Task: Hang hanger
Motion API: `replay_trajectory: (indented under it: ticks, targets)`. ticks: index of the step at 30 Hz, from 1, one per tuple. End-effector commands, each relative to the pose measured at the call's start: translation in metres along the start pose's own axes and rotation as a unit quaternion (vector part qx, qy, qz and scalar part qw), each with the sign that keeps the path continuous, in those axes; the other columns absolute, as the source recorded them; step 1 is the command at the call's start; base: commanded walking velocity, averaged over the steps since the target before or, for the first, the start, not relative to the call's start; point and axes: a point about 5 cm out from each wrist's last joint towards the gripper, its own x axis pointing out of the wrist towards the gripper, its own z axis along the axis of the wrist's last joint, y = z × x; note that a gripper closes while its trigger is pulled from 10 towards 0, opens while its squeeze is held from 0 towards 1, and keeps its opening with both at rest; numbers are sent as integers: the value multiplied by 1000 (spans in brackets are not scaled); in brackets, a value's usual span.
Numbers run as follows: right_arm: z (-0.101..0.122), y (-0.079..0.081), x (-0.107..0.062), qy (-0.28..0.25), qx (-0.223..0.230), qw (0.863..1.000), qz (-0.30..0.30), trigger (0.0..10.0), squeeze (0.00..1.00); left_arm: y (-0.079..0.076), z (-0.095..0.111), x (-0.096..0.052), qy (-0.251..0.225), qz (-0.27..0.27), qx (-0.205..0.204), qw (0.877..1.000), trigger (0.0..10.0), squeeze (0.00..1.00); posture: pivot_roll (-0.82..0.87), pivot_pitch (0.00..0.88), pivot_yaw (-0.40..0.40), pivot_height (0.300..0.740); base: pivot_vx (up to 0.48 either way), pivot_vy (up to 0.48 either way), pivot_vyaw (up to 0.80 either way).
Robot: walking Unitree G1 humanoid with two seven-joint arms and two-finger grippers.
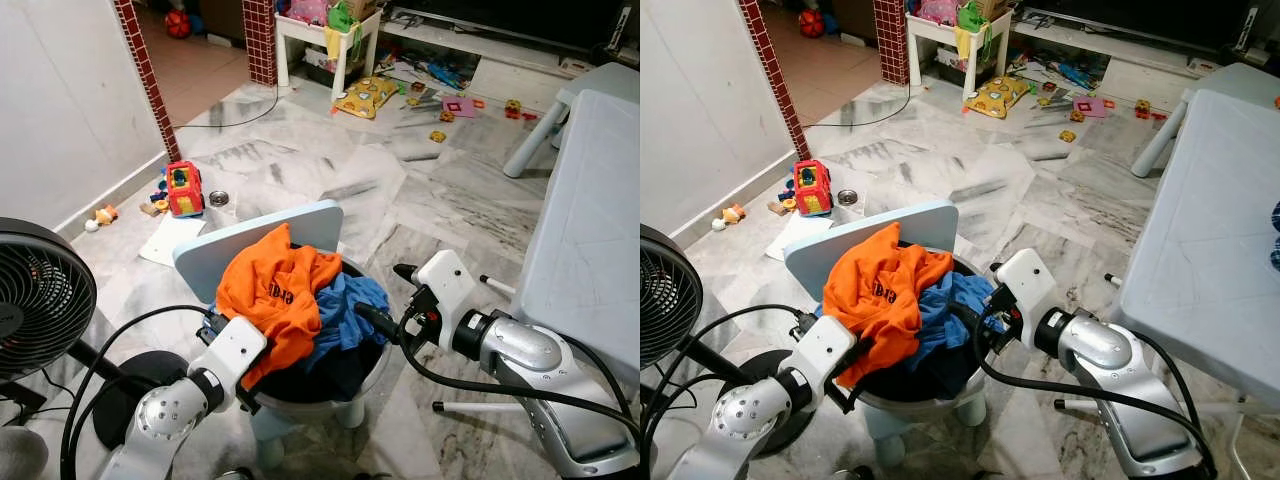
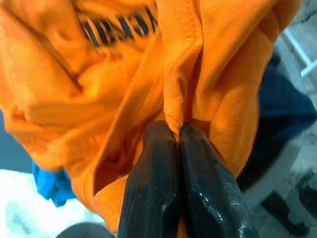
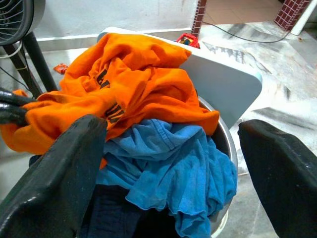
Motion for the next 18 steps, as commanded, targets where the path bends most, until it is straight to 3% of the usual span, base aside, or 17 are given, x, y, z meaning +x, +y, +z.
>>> replay_trajectory:
  ticks: [1,3,4,5,6,18]
  targets:
    - [0,-1,0,3,-8,1000,4,10000,0,-3,1,-1,6,-9,16,1000,10000,0,-112,130,-46,740,0,0,0]
    - [0,-1,0,3,-9,1000,5,10000,0,-3,3,0,3,-11,14,1000,10000,0,-113,129,-47,740,0,0,0]
    - [0,-1,1,3,-10,1000,5,10000,0,-3,5,0,2,-12,11,1000,10000,737,-113,129,-47,740,0,0,0]
    - [0,-1,1,3,-10,1000,6,10000,0,-3,5,0,3,-12,11,1000,10000,737,-113,129,-47,740,0,0,0]
    - [1,-1,1,3,-10,1000,6,10000,0,-2,6,0,3,-12,15,1000,10000,1000,-115,129,-47,740,0,0,0]
    - [1,-1,1,3,-13,1000,7,10000,0,-2,14,-5,10,-44,64,997,10000,1000,-113,130,-46,740,0,0,0]
